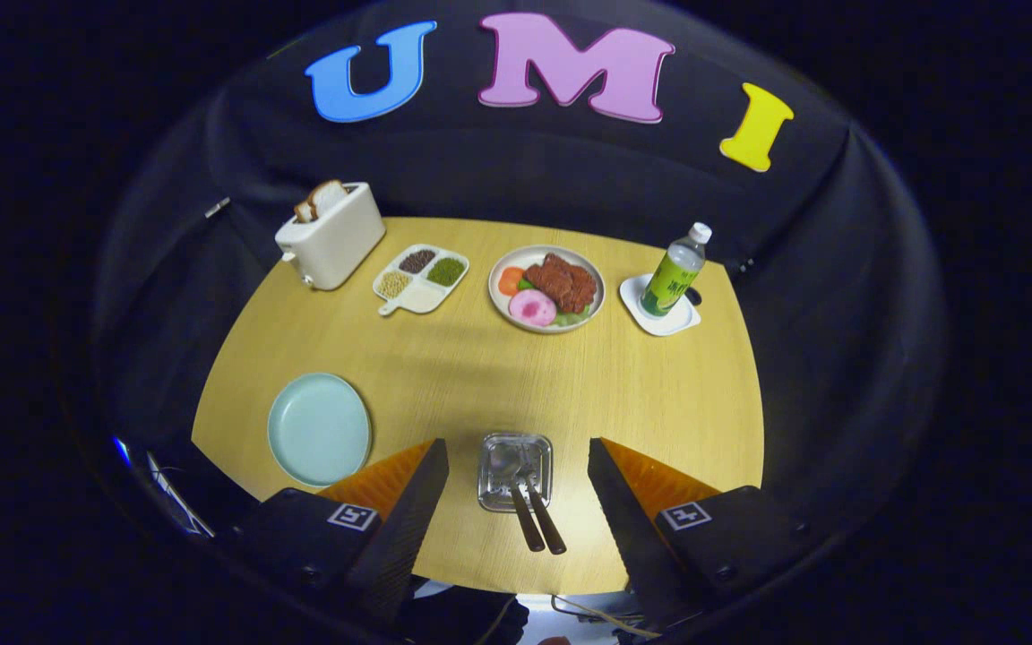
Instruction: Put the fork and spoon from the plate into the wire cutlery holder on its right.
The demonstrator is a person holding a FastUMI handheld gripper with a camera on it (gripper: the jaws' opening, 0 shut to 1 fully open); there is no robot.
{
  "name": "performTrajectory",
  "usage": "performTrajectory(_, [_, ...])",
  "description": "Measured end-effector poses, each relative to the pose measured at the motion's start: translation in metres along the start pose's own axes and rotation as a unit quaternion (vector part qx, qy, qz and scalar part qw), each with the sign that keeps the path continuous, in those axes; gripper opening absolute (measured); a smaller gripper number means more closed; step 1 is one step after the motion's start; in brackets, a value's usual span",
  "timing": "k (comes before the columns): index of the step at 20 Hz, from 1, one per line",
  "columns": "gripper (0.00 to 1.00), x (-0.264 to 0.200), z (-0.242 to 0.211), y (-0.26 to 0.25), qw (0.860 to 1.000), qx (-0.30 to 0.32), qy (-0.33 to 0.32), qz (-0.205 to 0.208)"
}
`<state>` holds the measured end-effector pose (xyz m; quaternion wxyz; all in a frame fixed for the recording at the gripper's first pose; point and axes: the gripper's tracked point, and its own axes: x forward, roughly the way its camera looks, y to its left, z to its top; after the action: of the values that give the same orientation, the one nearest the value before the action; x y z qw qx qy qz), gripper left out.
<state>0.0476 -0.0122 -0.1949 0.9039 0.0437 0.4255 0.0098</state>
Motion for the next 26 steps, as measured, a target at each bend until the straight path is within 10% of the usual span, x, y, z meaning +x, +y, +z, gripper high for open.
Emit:
performTrajectory(14, [0.98, -0.125, 0.055, -0.012, 0.958, 0.021, -0.285, 0.028])
performTrajectory(26, [0.98, -0.155, 0.036, -0.028, 0.948, 0.025, -0.317, 0.008])
